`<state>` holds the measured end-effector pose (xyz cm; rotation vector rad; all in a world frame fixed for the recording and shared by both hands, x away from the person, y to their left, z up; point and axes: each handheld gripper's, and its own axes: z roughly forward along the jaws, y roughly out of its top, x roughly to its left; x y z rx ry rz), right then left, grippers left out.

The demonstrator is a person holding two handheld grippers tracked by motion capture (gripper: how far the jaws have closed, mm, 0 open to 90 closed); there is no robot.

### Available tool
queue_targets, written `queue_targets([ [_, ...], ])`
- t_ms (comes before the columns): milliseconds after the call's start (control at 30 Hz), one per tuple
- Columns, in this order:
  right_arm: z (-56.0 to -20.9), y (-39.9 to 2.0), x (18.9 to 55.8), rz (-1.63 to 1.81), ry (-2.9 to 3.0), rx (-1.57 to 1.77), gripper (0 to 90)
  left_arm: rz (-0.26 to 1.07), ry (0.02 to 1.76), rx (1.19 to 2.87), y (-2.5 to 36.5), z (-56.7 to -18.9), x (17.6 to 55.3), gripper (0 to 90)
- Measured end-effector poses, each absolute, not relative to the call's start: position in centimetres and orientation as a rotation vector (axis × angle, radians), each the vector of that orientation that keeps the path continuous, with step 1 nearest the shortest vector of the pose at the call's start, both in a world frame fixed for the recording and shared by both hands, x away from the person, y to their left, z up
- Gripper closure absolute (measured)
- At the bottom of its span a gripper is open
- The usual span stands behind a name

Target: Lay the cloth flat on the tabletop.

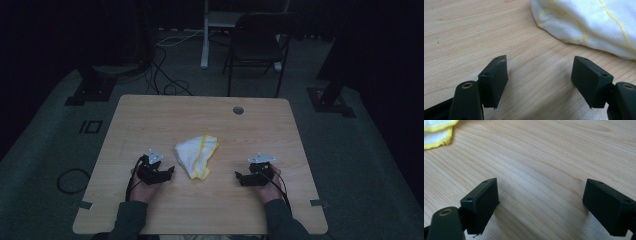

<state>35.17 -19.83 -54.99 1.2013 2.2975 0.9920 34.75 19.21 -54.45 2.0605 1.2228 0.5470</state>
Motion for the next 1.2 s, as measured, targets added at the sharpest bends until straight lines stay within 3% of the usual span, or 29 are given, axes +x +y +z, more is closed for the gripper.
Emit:
queue_targets([
  [400,-54.9,-19.5,35.2,0.992,2.294,1.206,15.3,0.539,1.204,2.068,19.0,-54.5,34.6,29.5],
  [500,-55.0,-19.5,35.2,0.996,2.295,1.198,15.7,0.534,1.192,2.067,19.1,-54.4,34.5,34.2],
  [733,-54.7,-19.2,35.0,1.002,2.311,1.175,30.6,0.498,1.190,2.067,19.3,-54.1,34.3,48.6],
  [900,-54.6,-19.2,34.8,1.011,2.310,1.172,39.8,0.487,1.158,2.079,18.8,-53.6,34.1,51.0],
  [1033,-54.5,-19.2,34.6,1.014,2.309,1.163,56.5,0.482,1.126,2.091,18.3,-52.9,34.0,51.1],
  [1200,-54.0,-18.6,34.2,1.028,2.317,1.130,62.0,0.481,1.101,2.099,17.9,-52.2,34.1,51.7],
])
